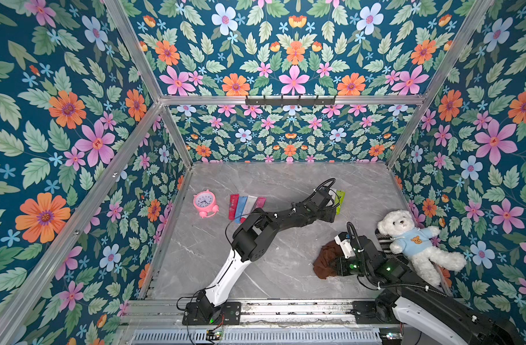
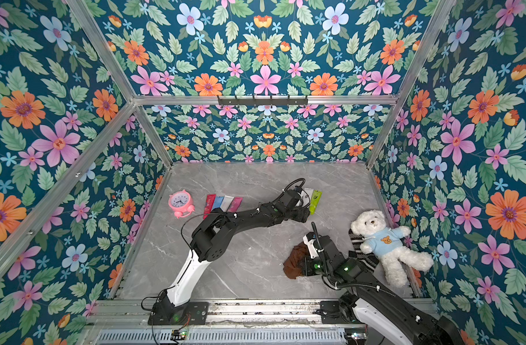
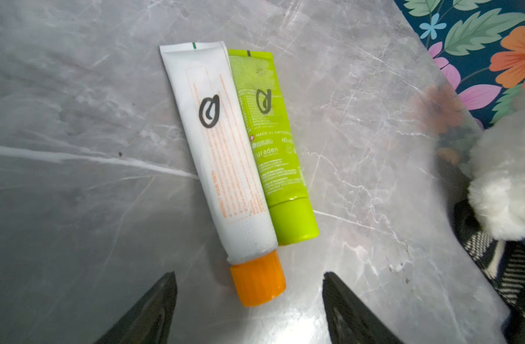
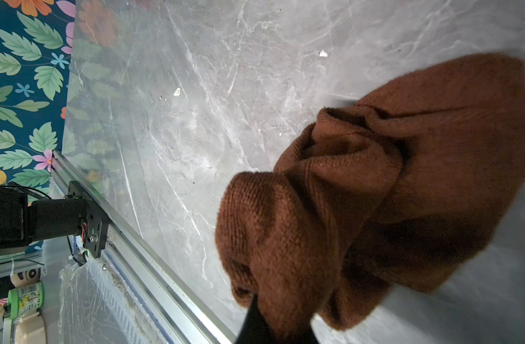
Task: Wipe the surface of the toothpaste tube
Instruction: Move the toothpaste to the center of the board.
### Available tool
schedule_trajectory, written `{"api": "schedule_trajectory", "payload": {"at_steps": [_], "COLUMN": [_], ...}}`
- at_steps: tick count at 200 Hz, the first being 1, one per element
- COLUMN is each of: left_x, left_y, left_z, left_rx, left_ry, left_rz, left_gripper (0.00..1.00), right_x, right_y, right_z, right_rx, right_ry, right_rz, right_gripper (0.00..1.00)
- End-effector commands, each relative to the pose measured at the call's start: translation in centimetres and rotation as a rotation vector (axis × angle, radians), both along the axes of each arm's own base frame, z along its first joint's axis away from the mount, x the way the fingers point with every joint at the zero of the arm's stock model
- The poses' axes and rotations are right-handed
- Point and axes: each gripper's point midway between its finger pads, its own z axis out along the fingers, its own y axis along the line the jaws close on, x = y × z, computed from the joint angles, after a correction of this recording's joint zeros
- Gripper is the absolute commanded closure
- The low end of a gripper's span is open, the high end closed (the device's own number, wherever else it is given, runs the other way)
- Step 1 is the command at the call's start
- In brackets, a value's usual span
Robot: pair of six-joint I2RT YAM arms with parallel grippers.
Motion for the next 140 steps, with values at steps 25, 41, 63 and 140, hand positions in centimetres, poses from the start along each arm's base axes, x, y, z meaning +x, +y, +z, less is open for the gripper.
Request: {"api": "schedule_trajectory", "payload": {"at_steps": [25,41,63,140], "left_x": [0.6,0.7,0.9,1.1], "left_y": [0.0,0.1,0.3,0.7], "left_z": [-1.0,-1.6,-2.5,-4.1], "left_rx": [0.060,0.092,0.112,0.145], "left_ry": [-0.024,-0.033,-0.034,-0.033], "left_rz": [0.022,0.032,0.040,0.050], "left_gripper": [0.26,0.32,0.40,0.56], "right_x": [0.3,0.3,0.3,0.3], "right_y": [0.2,0.2,0.2,0.3], "right_z": [0.4,0.4,0.4,0.5], "right_rx": [0.007,0.007,0.008,0.011], "right_ry": [-0.021,-0.019,-0.021,-0.026], "right_rz": [0.003,0.005,0.005,0.008], "right_gripper": [1.00,1.00,1.00,1.00]}}
